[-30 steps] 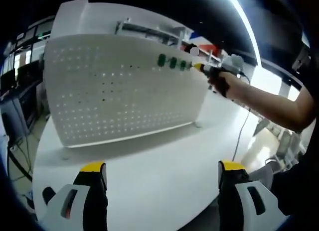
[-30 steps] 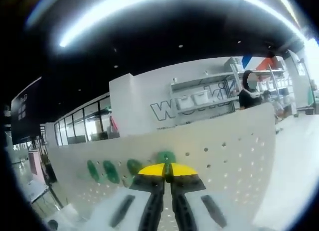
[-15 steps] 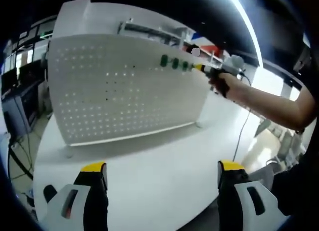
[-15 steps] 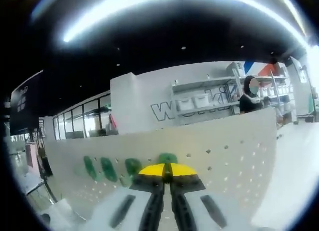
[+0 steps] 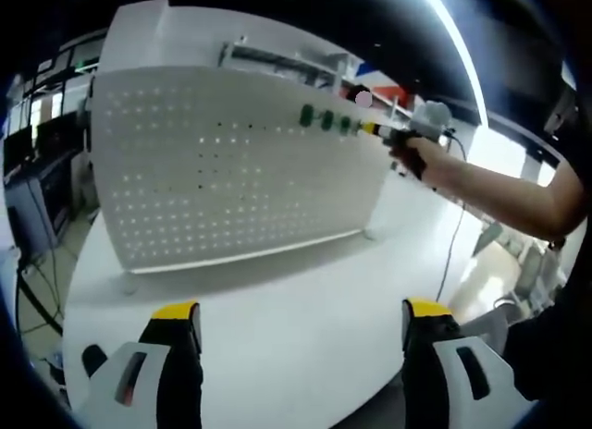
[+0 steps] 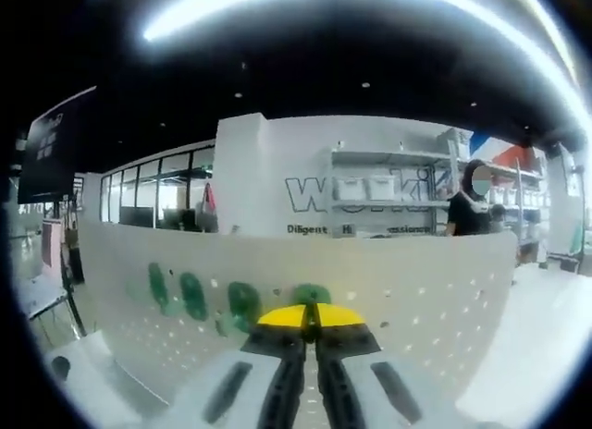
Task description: Insert the hook assembly into the mounting plate slot until the hook locks in place.
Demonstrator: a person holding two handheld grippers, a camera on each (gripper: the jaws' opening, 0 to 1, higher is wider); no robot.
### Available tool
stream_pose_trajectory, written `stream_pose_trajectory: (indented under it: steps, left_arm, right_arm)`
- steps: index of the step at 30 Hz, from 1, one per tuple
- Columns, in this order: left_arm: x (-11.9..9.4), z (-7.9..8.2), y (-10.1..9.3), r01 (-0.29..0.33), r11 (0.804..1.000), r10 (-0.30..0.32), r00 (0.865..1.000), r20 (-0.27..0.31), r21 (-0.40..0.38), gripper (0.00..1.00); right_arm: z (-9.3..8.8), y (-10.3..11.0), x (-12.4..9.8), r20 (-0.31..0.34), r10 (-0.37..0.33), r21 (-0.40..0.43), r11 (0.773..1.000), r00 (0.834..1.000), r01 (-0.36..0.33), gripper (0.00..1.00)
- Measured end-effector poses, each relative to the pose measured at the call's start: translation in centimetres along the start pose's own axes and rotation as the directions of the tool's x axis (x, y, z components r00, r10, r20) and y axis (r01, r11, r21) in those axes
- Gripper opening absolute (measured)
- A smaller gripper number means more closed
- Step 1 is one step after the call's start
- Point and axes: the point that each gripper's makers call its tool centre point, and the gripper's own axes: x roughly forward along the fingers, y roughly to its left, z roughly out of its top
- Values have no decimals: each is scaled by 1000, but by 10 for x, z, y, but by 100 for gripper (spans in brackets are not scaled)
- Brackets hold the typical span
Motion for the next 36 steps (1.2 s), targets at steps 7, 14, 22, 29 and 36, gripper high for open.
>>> stream_pose_trajectory:
  steps: [7, 14, 22, 29, 36]
  left_arm:
    - [-2, -1, 3, -6, 1000, 6, 1000, 1, -7, 90]
    - [-3, -3, 6, -13, 1000, 13, 1000, -4, -9, 89]
    - [0, -2, 4, -9, 1000, 9, 1000, -8, -8, 88]
    - [1, -2, 2, -3, 1000, 3, 1000, -14, -2, 88]
    - [-1, -3, 5, -11, 1000, 11, 1000, -13, -4, 89]
  right_arm:
    - [0, 0, -2, 33, -11, 44, 999, 999, 10, 0]
    - [2, 2, -9, 112, -20, 78, 997, 993, 11, 0]
    - [18, 8, -17, 157, -14, 48, 999, 987, 7, 0]
    - [29, 10, -10, 176, 18, -8, 1000, 984, -17, 0]
    - [13, 6, -13, 152, -5, 6, 1000, 988, 4, 0]
